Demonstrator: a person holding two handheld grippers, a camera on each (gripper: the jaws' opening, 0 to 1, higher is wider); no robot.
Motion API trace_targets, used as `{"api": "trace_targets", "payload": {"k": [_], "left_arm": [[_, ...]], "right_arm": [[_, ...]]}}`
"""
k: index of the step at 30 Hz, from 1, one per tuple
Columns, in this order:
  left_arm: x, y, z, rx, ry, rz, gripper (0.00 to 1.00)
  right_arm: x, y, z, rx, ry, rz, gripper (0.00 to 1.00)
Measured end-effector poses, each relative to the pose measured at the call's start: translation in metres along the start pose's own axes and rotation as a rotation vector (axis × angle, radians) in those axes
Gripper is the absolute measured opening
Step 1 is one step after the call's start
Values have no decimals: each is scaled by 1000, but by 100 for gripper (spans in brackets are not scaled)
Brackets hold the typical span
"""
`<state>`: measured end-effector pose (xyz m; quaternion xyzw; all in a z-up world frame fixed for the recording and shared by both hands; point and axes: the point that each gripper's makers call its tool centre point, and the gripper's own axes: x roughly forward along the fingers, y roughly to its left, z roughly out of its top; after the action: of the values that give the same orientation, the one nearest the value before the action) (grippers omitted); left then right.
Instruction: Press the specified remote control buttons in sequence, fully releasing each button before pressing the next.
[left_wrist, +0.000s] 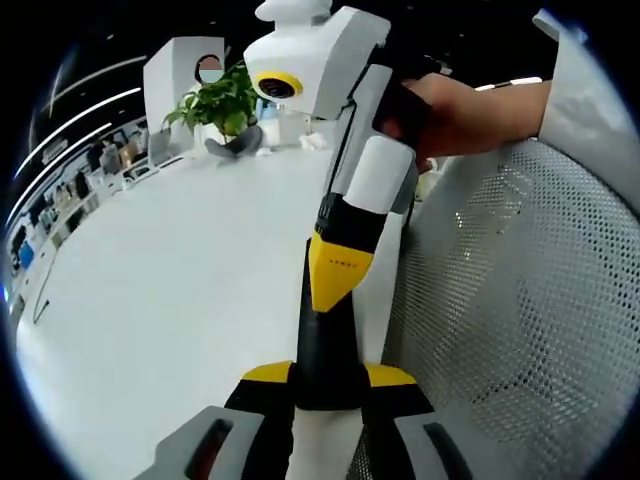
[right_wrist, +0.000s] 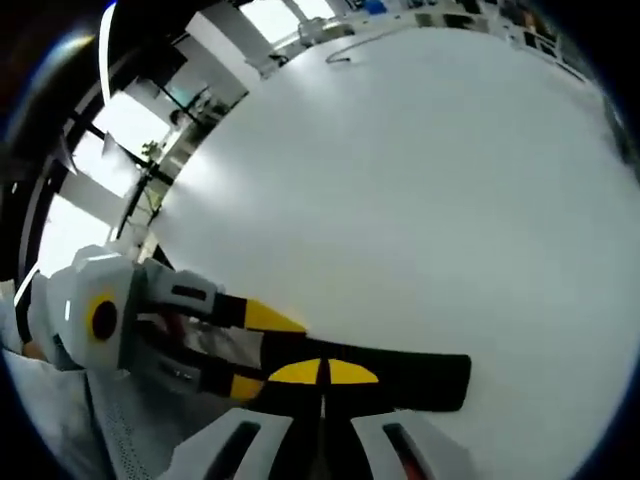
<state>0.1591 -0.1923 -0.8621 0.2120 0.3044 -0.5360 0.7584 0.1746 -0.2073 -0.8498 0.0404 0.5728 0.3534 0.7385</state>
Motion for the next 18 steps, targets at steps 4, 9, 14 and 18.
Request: {"api": "trace_targets", "payload": {"k": [4,9,14,18], "left_arm": [[0,0,0,-1,-1,0,24],[0,0,-1,-1,0,2,24],[0,0,-1,-4,2,5,24],[0,0,-1,-3,6,8,24]], "right_arm": [[3,2,-5,-16,27,-2,0],[5,2,-7,-37,39,-7,0],[5,3,-7,-76,30,-27,0],[6,1,-6,-91,30,-39,0]]}}
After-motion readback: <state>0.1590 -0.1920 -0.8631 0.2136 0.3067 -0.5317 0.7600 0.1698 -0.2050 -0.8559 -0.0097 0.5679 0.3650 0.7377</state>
